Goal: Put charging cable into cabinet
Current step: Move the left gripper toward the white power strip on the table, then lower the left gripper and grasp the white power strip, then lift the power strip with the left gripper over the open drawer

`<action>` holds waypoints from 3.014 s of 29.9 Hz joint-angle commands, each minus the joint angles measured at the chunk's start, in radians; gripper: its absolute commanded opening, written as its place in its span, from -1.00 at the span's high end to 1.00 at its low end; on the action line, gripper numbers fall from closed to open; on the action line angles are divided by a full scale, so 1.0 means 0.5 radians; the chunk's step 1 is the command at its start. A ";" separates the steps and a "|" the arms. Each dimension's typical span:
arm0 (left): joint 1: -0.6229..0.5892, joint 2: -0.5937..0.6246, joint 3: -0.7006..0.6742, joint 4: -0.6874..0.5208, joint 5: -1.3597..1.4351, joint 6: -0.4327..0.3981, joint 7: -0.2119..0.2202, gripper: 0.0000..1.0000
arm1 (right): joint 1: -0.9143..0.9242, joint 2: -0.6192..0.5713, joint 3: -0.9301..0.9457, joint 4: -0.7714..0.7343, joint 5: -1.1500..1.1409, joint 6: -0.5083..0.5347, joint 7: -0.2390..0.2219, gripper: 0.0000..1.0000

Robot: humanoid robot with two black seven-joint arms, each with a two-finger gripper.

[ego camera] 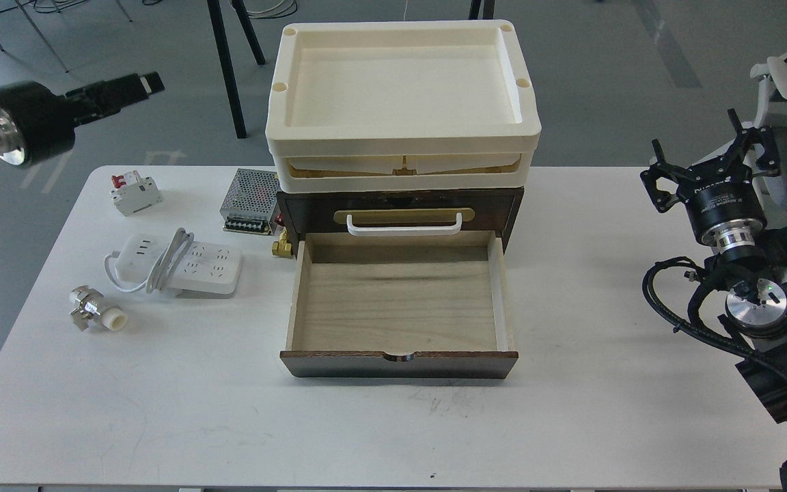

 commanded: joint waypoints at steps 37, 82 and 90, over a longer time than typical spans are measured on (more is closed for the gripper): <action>-0.007 -0.463 1.294 0.859 0.423 0.769 -0.083 0.65 | 0.000 0.009 -0.004 0.000 -0.003 -0.009 0.000 -1.00; -1.262 0.440 1.248 -1.003 0.128 0.281 -0.590 0.95 | 0.003 0.015 -0.032 -0.006 -0.028 -0.021 0.000 -1.00; -0.950 -0.128 1.260 -1.319 0.125 0.115 -0.192 0.95 | 0.006 0.024 -0.032 -0.010 -0.028 -0.021 0.000 -1.00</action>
